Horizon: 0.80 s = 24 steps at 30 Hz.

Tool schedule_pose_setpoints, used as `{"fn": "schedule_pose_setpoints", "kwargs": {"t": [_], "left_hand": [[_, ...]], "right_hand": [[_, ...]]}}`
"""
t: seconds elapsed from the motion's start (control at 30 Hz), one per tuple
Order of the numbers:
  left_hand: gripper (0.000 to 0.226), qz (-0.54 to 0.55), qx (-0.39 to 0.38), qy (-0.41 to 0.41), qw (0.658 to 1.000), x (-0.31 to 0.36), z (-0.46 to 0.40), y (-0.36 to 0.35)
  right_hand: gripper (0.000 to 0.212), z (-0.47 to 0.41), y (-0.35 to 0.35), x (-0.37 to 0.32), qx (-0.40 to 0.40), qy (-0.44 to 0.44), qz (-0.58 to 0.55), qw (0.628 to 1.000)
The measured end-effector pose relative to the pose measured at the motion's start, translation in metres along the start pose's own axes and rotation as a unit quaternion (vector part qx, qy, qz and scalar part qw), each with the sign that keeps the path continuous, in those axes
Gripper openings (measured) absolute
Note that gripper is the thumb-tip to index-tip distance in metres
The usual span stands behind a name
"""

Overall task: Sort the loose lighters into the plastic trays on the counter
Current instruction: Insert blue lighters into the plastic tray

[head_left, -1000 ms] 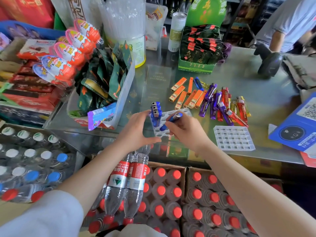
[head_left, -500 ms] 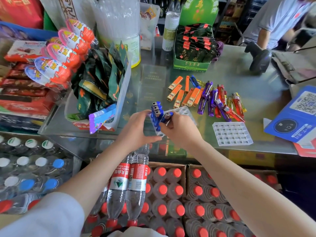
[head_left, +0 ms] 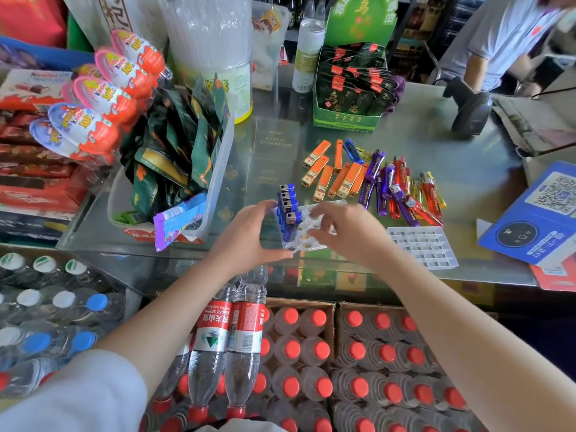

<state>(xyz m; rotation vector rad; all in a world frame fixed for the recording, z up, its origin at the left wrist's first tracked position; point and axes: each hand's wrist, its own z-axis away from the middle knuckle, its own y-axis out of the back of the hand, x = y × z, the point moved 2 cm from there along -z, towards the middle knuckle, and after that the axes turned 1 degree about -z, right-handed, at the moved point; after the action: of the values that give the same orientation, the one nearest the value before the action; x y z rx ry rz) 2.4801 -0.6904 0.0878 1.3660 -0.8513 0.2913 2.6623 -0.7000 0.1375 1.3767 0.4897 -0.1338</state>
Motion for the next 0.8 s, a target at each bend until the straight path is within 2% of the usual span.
{"fn": "schedule_pose_setpoints", "kwargs": {"t": [0.13,0.23,0.5,0.8], "left_hand": [[0.082,0.007,-0.023,-0.002,1.000,0.004,-0.007,-0.001],[0.081,0.004,-0.048,-0.009,0.999,0.008,-0.013,-0.001],[0.079,0.002,-0.076,-0.013,0.997,0.011,-0.026,0.003],[0.082,0.016,-0.068,0.009,0.998,0.006,-0.031,0.000]], "right_hand": [[0.020,-0.007,0.017,0.049,0.147,-0.053,-0.026,0.987],[0.023,-0.019,0.025,0.074,0.186,-0.101,-0.031,0.977],[0.029,-0.078,0.039,0.088,0.212,-0.128,-0.052,0.967],[0.021,-0.126,0.029,0.094,0.148,-0.196,-0.038,0.969]]}}
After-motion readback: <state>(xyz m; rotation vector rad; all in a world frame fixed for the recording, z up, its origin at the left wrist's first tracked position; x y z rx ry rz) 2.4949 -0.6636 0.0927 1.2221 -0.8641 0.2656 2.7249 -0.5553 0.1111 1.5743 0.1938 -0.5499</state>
